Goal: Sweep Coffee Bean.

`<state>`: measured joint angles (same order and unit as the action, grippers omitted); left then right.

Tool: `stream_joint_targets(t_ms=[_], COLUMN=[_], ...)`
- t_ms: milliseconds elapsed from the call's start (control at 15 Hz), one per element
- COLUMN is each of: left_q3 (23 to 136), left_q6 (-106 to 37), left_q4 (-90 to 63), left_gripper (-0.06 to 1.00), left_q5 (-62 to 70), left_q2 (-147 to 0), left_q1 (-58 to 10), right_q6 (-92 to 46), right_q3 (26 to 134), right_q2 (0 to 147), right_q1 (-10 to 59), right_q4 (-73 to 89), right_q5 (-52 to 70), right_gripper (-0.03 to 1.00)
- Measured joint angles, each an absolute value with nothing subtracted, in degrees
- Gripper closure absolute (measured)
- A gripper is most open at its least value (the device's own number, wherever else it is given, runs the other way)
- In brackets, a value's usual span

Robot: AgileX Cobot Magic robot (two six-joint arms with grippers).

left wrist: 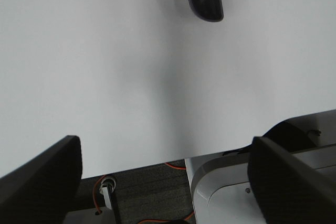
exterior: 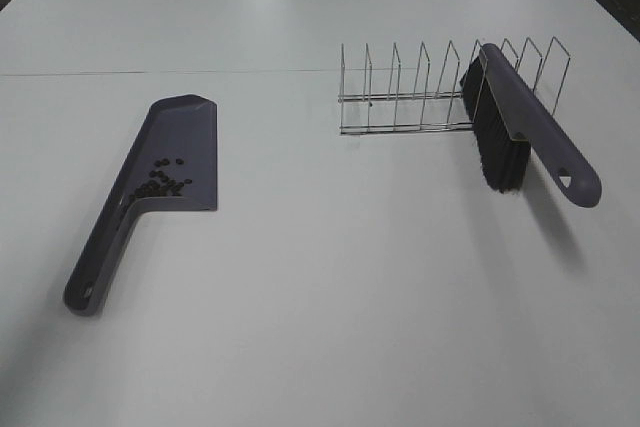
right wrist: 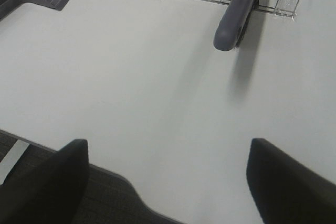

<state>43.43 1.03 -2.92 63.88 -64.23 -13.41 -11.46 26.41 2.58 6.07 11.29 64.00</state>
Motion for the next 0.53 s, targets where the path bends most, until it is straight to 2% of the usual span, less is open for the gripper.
stream_joint_targets(t_ms=[333,533], left_q3=[38.4,34.6], left_q6=[1.0,1.1], left_q4=[-2.9,-2.9], left_gripper=[0.16,0.16], left_q5=[65.8,67.5], left_q2=[-46.5,-29.3], left_q1=[-13.4,-13.4], right_q6=[-11.5,-11.5], right_q3=[26.4,26.4], right_q2=[1.0,-0.2], right_q1=[6.1,6.1], right_q4=[11.3,11.3], right_q5=[64.0,64.0], right_gripper=[0.25,0.25])
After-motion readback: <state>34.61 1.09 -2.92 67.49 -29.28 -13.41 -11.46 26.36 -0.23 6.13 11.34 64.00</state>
